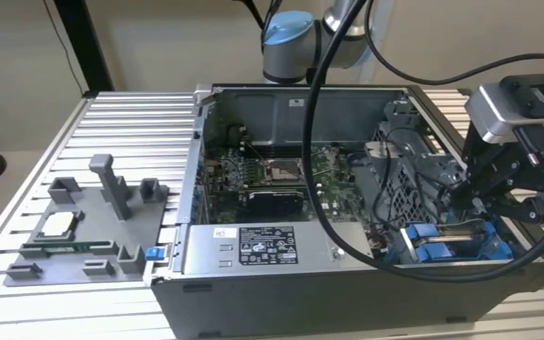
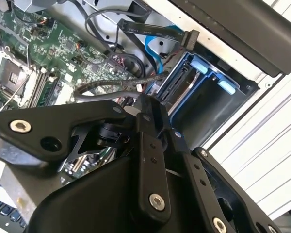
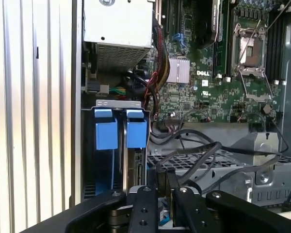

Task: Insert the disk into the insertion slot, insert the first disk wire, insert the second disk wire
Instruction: 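Insert the first disk wire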

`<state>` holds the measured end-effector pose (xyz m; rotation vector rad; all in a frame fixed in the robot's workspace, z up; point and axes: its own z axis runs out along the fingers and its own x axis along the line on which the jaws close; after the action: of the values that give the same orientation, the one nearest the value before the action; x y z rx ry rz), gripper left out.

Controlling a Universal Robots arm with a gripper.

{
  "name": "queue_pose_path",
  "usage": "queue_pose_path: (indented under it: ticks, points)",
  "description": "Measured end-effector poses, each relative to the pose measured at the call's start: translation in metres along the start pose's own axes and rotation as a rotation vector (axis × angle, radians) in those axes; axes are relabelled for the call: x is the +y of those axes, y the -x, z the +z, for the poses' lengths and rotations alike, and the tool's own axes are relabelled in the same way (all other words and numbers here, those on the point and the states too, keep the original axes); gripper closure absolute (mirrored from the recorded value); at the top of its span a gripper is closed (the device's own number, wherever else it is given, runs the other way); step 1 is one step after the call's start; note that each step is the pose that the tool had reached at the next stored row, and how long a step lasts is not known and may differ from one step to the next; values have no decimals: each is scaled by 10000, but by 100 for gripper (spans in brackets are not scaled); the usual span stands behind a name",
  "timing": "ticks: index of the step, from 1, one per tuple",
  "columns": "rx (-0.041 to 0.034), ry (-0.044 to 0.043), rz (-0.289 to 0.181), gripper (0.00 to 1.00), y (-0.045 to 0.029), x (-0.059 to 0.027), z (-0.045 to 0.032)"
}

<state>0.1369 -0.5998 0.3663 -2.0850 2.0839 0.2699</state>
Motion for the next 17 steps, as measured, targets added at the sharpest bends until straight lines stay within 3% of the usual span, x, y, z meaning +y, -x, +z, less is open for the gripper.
queue_pose_path:
  ticks: [9,14,17]
  points:
    - [1,-541,-143,100,-13,1,49]
    - [1,-588,-155,100,-13,1,52]
    - [48,-708,-186,100,-18,2,69]
